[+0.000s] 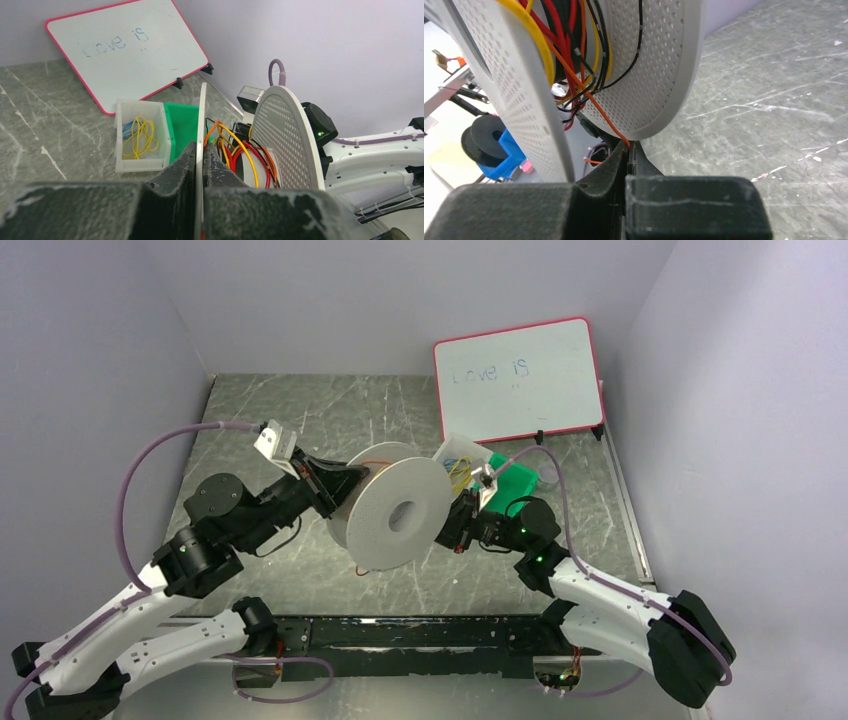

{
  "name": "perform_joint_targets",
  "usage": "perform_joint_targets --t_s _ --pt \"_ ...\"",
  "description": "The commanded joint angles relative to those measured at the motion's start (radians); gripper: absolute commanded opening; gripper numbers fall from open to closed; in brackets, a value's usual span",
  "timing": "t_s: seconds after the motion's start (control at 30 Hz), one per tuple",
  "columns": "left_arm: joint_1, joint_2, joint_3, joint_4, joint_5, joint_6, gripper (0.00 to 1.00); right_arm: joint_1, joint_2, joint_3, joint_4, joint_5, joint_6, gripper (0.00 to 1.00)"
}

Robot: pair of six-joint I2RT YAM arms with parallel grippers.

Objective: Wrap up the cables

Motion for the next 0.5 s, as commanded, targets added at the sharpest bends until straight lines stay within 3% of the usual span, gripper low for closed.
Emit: perform_joint_targets --t_s 0.0,0.47 --pt "-0.005 0.020 0.013 0.242 -0.023 -0.067 0.07 0.004 -0.015 -0.032 0.113 -0.093 0.078 0.00" --pt "-0.005 0.040 -0.003 0.310 -0.044 -0.126 0.07 0.005 0.069 -0.120 0.421 -0.103 0.244 0.12"
